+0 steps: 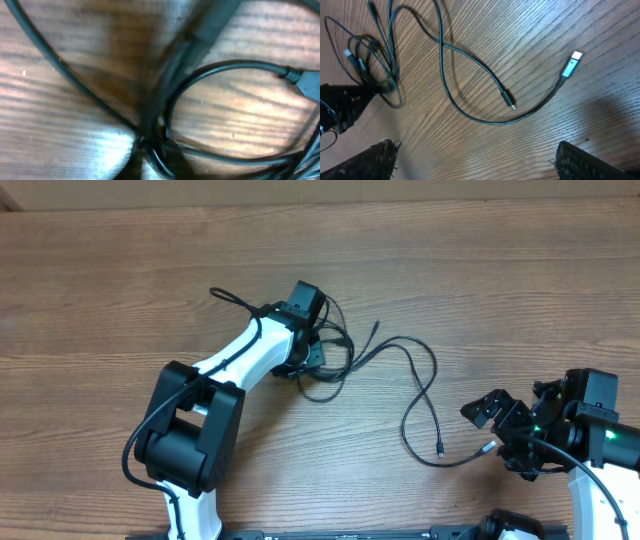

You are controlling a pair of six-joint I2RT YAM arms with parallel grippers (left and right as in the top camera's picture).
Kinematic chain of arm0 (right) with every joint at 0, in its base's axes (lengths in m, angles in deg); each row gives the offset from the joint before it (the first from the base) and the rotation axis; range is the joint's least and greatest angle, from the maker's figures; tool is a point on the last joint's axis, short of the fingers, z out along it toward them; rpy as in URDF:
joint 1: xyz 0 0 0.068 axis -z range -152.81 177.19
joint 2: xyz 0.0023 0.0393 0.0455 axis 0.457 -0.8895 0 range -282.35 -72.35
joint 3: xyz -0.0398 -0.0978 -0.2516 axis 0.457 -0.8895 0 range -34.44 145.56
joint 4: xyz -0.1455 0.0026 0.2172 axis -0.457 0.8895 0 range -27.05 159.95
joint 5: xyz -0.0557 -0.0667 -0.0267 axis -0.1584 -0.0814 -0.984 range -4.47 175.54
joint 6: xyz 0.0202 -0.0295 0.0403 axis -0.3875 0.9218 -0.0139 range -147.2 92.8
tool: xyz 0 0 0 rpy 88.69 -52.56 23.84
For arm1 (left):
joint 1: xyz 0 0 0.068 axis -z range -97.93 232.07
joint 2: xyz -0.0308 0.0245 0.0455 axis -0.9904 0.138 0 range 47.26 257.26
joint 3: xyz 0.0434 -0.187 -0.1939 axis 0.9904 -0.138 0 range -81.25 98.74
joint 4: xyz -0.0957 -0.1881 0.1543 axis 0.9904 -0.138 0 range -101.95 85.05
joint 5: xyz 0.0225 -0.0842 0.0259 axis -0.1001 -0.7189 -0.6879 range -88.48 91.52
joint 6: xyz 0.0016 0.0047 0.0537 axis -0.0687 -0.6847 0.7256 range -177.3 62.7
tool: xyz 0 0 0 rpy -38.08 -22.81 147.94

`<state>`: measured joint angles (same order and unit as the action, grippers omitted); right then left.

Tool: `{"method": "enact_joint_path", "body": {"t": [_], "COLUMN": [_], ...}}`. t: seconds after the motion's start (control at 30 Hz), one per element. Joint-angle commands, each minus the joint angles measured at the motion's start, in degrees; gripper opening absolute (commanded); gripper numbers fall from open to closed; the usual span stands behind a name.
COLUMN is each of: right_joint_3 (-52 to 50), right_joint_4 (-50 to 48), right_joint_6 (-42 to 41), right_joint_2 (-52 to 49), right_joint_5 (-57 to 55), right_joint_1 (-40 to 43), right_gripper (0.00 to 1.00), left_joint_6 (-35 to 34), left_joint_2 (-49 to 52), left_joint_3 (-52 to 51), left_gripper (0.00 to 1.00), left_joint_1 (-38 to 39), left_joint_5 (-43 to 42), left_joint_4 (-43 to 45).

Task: Untangle cables
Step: 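Lift the gripped cable bundle and pull it back-left with the left gripper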

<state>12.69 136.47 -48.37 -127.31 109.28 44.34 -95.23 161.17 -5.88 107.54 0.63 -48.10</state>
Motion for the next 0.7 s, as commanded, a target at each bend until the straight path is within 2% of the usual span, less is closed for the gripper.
{"method": "enact_joint_path", "body": {"t": [0.0,0.37,0.63,0.67], "right_joint_3": [-0.26,-0.26,-0.26,-0.26], "right_joint_4": [-0.15,-0.15,-0.15,-0.15], "right_joint_6": [-0.04,-0.04,-0.04,-0.04], "right_joint_2": [0.13,0.13,0.13,0.13], "right_joint_5": [-0.17,-0.17,-0.17,-0.17], "right_joint_1": [-0.26,-0.26,-0.26,-0.26], "right_gripper": [1.0,1.0,1.0,1.0], "left_joint_6": [2.01,2.12,2.21,2.19], "left_joint_2": [0.72,-10.56,-18.18,-18.4], "left_joint_3": [0.24,12.11,13.75,13.75], "left_gripper": [0.04,0.04,0.05,0.08], "left_joint_1": [-1.16,-3.65,-3.82,-3.82], "left_joint_5": [1.29,1.95,9.22,9.18], "left_joint_4": [-4.17,-22.12,-27.61,-28.09]}}
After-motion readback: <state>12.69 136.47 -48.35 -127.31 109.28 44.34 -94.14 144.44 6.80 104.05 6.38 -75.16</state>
